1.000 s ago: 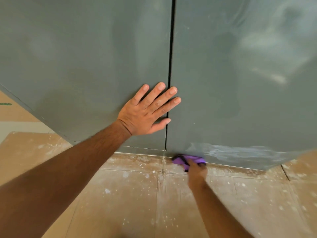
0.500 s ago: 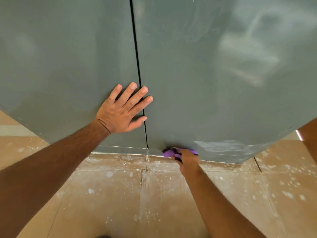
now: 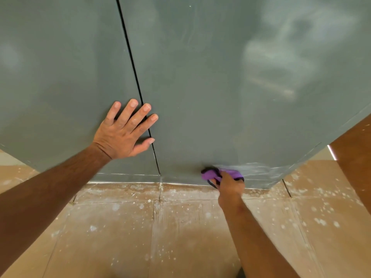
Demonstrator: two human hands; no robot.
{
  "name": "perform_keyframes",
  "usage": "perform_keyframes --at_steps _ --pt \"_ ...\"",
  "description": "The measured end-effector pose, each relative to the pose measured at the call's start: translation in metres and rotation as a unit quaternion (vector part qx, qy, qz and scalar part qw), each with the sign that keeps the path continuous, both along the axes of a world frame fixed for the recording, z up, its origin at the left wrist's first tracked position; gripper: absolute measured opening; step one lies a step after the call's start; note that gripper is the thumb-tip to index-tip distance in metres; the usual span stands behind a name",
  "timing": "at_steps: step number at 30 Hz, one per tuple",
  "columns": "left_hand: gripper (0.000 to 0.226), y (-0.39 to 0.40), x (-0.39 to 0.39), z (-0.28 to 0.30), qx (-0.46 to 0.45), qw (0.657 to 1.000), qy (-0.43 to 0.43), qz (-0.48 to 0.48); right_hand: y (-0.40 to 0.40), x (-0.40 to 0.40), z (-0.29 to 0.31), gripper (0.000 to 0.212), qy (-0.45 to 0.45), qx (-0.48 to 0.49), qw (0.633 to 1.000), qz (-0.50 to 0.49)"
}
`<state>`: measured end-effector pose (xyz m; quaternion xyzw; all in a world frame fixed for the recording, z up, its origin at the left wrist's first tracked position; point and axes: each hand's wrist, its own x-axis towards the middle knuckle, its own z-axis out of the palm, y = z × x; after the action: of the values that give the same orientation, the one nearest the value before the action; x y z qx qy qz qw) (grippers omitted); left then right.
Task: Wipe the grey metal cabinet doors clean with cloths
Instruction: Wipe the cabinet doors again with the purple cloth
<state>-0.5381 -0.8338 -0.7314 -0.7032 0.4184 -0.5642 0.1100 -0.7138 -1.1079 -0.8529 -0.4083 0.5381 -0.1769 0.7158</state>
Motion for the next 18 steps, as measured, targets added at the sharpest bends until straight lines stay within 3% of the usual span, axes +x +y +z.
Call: perform_keyframes --at_steps 3,6,10,12,14,16,18 --pt "0.090 0.000 0.000 0.000 -0.001 1.000 -0.003 -0.001 0.031 0.008 0.027 0.003 -0.080 0.040 0.995 0.053" --pt "0.090 0.002 -0.001 0.001 0.012 1.000 0.008 -0.010 0.038 0.008 0.023 0.007 -0.061 0.115 0.989 0.071" --pt "0.088 0.000 -0.005 0.002 0.003 0.999 0.032 -0.014 -0.009 -0.008 0.019 0.018 -0.014 0.035 0.997 -0.074" --pt "0.085 -0.005 -0.020 0.004 -0.022 0.996 0.089 -0.017 -0.018 -0.010 0.035 0.020 -0.068 -0.004 0.992 -0.110" --pt "0.080 -0.019 -0.047 0.007 -0.077 0.979 0.188 -0.019 -0.010 -0.009 0.049 0.017 -0.099 0.005 0.992 -0.082" --pt "0.068 -0.039 -0.080 0.013 -0.130 0.951 0.277 -0.041 -0.007 -0.010 0.047 0.016 -0.088 0.048 0.994 -0.034" --pt "0.054 -0.059 -0.104 0.022 -0.114 0.940 0.309 -0.087 -0.022 -0.010 0.032 0.008 -0.045 0.072 0.996 -0.037"
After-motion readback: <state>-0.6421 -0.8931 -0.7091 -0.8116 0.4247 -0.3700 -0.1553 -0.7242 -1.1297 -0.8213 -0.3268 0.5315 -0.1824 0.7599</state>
